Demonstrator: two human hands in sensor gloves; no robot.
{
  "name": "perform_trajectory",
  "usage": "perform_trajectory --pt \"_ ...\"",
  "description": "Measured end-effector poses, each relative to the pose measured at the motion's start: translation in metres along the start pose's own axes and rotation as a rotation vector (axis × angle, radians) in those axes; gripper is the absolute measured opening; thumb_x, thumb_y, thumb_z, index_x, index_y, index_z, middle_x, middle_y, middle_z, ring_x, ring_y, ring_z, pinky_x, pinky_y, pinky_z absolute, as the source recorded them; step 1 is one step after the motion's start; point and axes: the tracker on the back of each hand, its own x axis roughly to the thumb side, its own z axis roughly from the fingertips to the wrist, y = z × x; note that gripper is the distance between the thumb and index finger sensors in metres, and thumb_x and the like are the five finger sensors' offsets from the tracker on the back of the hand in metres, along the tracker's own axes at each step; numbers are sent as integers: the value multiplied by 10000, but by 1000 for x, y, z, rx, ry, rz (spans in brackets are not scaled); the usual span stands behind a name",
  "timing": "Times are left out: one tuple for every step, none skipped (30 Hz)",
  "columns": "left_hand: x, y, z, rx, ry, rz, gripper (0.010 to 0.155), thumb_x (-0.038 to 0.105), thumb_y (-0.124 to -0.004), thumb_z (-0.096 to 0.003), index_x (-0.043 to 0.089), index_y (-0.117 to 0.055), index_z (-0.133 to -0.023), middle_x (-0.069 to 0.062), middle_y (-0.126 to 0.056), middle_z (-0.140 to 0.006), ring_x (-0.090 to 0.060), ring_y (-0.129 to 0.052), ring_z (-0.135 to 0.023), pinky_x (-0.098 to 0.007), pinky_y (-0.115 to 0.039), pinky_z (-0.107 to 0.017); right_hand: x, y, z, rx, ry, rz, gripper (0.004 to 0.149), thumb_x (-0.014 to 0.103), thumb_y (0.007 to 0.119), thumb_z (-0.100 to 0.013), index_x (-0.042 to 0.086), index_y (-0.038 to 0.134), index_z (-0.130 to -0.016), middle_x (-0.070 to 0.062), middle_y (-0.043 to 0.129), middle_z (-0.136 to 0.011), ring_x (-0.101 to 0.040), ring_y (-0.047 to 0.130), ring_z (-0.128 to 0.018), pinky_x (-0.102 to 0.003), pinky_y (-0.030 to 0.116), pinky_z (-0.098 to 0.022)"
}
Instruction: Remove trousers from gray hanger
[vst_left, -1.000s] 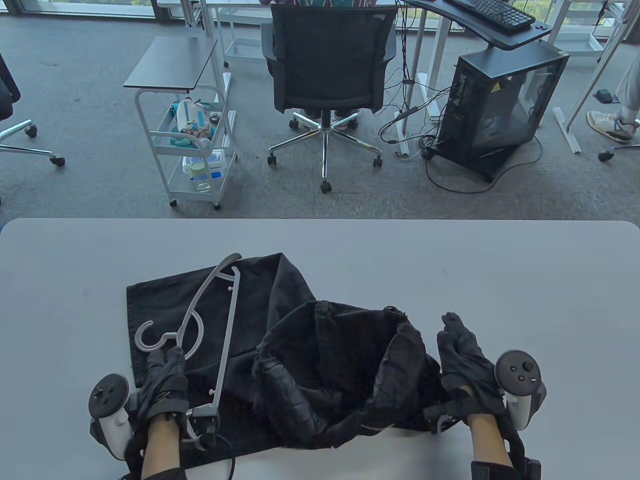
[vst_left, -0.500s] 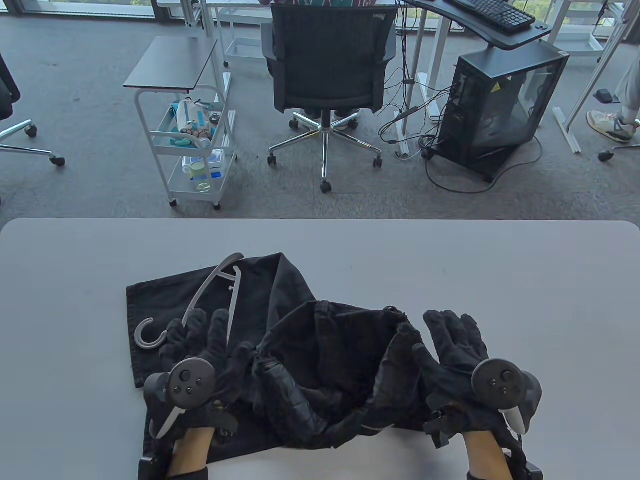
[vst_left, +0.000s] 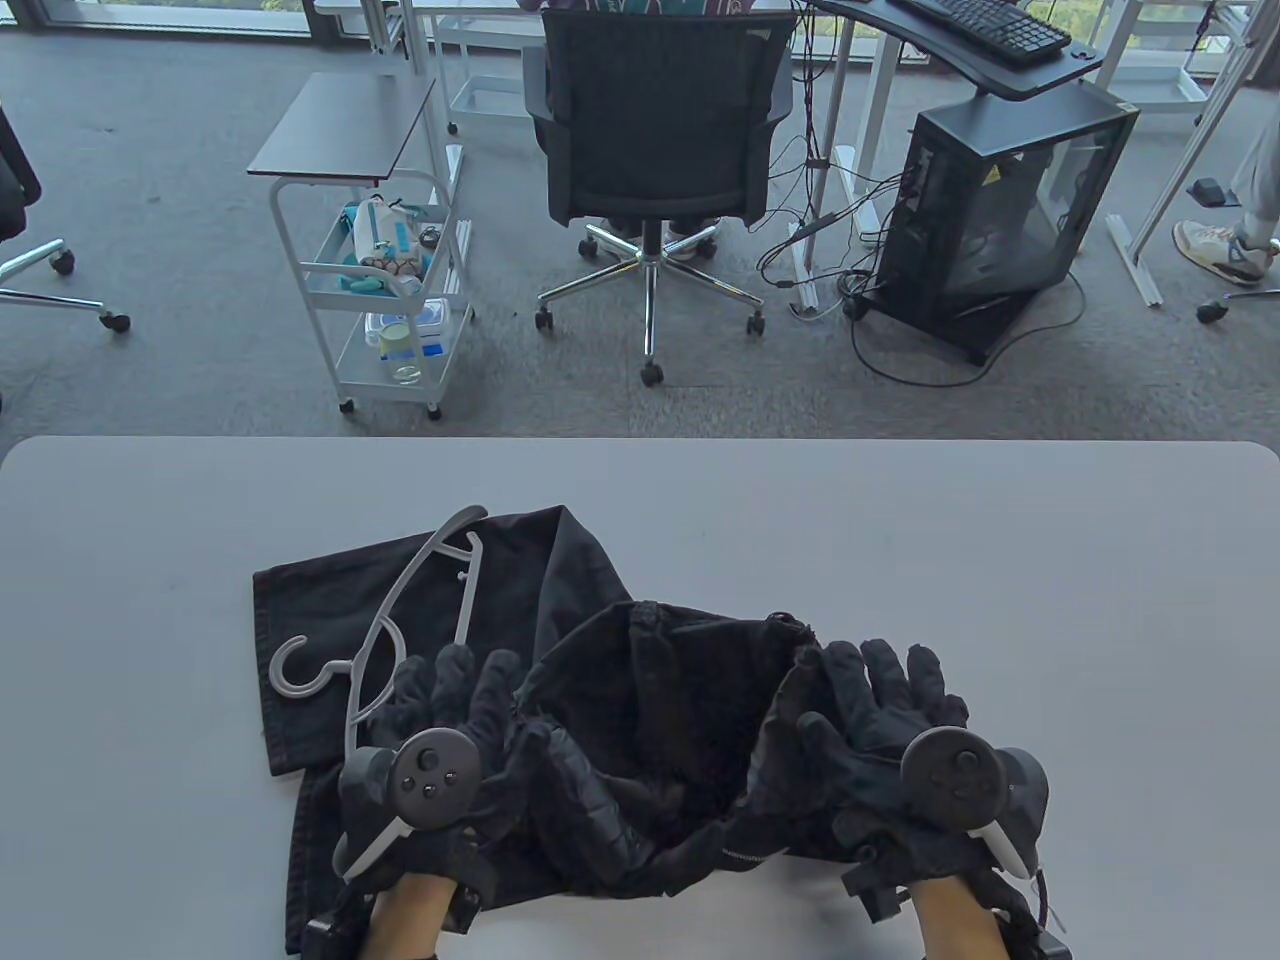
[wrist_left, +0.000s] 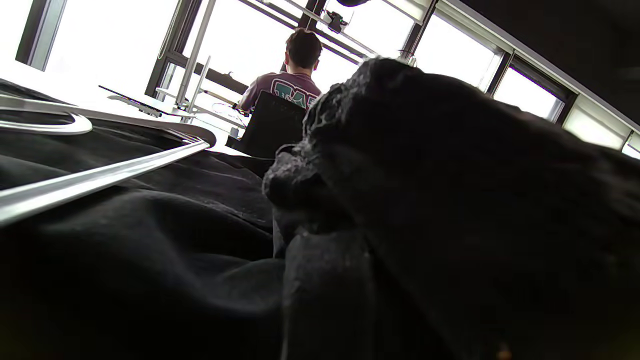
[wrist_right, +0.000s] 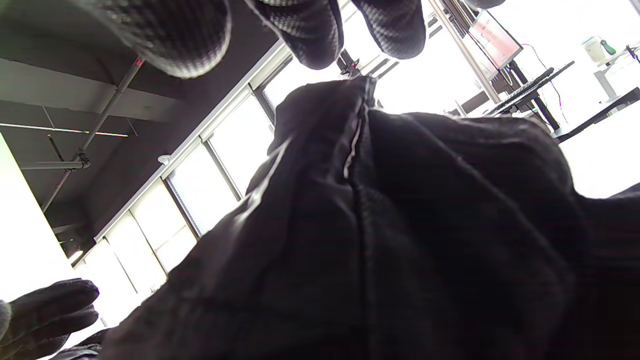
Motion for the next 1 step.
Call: perform_trajectory --pt "-1 0 0 -1 4 7 806 702 -437 -539 240 -291 -1184 -294 -255 -1231 -704 -164 -1002 -860 -257 -549 0 0 0 -12 2 -3 767 597 610 -525 144 479 -1130 -239 452 -1157 -664 303 -1008 -847 335 -562"
